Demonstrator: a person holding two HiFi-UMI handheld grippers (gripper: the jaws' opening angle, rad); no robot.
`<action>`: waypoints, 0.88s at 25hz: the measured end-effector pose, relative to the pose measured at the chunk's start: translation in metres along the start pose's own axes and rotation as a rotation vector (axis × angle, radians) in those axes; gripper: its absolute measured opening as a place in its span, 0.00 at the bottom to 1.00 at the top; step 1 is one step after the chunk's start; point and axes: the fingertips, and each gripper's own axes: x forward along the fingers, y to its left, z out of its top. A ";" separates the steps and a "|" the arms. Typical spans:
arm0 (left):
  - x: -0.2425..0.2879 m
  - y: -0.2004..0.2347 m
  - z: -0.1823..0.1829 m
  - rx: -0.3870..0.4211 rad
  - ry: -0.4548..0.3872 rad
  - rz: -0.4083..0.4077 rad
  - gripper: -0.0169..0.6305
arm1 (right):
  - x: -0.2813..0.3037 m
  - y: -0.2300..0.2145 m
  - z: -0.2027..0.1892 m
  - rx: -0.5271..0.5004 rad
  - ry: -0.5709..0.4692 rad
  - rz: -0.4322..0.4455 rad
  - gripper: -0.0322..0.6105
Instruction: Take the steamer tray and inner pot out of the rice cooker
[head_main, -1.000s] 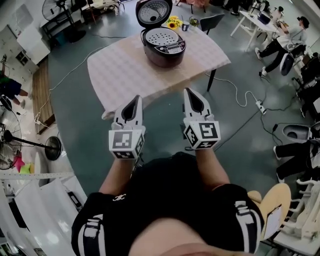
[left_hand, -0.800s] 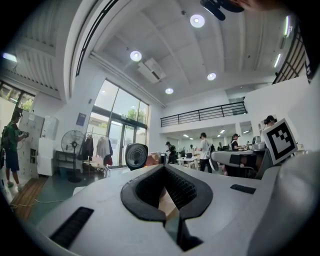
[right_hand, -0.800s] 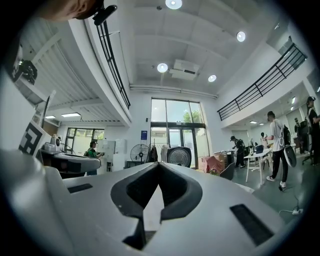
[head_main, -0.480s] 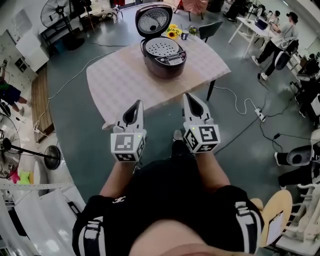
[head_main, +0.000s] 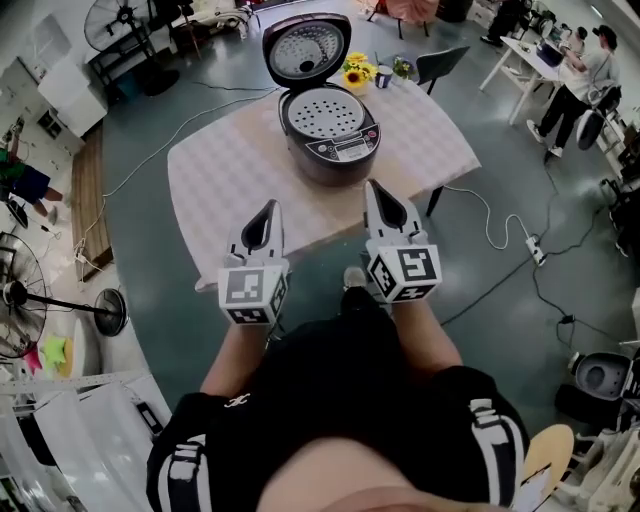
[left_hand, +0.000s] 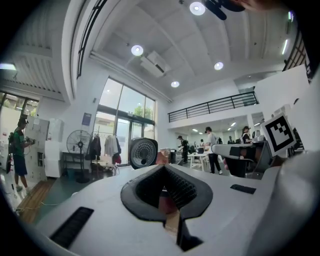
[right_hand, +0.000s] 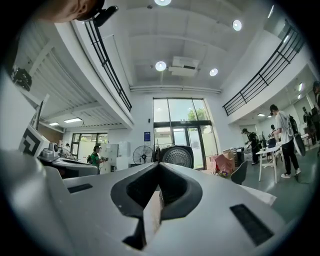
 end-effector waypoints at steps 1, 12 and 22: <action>0.019 0.001 0.003 0.000 0.002 0.011 0.03 | 0.015 -0.014 0.001 0.003 0.001 0.009 0.05; 0.199 0.018 0.035 -0.012 0.029 0.136 0.03 | 0.172 -0.147 0.017 0.030 0.005 0.123 0.05; 0.267 0.036 0.029 -0.029 0.082 0.204 0.03 | 0.245 -0.194 -0.001 0.066 0.051 0.174 0.05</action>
